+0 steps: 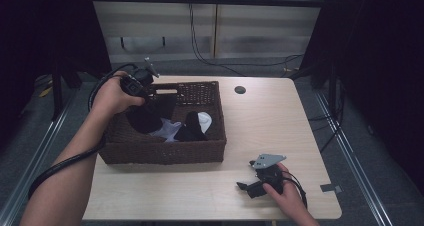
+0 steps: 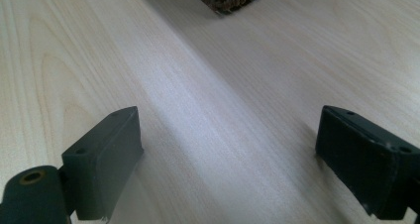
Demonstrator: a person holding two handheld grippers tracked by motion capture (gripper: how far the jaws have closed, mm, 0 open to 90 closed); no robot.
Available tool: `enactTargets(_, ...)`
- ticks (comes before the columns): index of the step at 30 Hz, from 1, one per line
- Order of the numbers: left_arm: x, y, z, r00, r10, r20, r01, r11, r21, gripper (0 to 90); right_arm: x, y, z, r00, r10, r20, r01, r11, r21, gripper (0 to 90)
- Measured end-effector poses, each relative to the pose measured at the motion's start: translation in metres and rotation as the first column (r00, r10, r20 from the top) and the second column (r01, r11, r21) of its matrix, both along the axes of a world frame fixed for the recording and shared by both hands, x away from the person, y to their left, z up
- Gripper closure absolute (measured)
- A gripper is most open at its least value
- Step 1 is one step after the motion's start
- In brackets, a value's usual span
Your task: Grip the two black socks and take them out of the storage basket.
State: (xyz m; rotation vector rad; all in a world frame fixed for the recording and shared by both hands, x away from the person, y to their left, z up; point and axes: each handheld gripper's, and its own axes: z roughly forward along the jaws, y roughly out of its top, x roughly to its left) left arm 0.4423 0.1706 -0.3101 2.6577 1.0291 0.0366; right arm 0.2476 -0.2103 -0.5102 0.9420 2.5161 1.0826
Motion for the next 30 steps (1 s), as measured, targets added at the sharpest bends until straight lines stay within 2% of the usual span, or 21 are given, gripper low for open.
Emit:
enactTargets(5, 0.001, 0.003, 0.002, 0.9999, 0.003, -0.016, -0.003, 0.9999, 0.013, 77.6, 0.000, 0.000, 0.000, 1.0000, 0.000, 0.000, 0.000, 1.000, 0.000, 9.9)
enactTargets(15, 0.004, 0.005, 0.007, 0.9997, 0.015, -0.021, -0.015, 0.9997, 0.018, 77.2, 0.000, 0.000, 0.000, 1.0000, 0.000, 0.000, 0.000, 1.000, 0.000, 9.9)
enactTargets(21, 0.005, 0.004, -0.014, 0.9992, 0.019, -0.034, -0.018, 0.9995, 0.024, 75.8, 0.000, 0.000, 0.000, 1.0000, 0.000, 0.000, 0.000, 1.000, 0.000, 9.9)
enactTargets(24, 0.008, 0.002, -0.036, 0.9973, 0.023, -0.070, -0.021, 0.9993, 0.032, 75.8, 0.000, 0.000, 0.000, 1.0000, 0.000, 0.000, 0.000, 1.000, 0.000, 9.9)
enactTargets(26, 0.010, 0.001, -0.045, 0.9958, 0.025, -0.088, -0.021, 0.9988, 0.044, 76.2, 0.000, 0.000, 0.000, 1.0000, 0.000, 0.000, 0.000, 1.000, 0.000, 9.9)
enactTargets(28, 0.010, 0.001, -0.048, 0.9947, 0.031, -0.098, -0.026, 0.9985, 0.048, 76.9, 0.000, 0.000, 0.000, 1.0000, 0.000, 0.000, 0.000, 1.000, 0.000, 9.9)
enactTargets(30, 0.011, 0.001, -0.046, 0.9946, 0.023, -0.101, -0.017, 0.9982, 0.057, 77.3, 0.000, 0.000, 0.000, 1.0000, 0.000, 0.000, 0.000, 1.000, 0.000, 9.9)
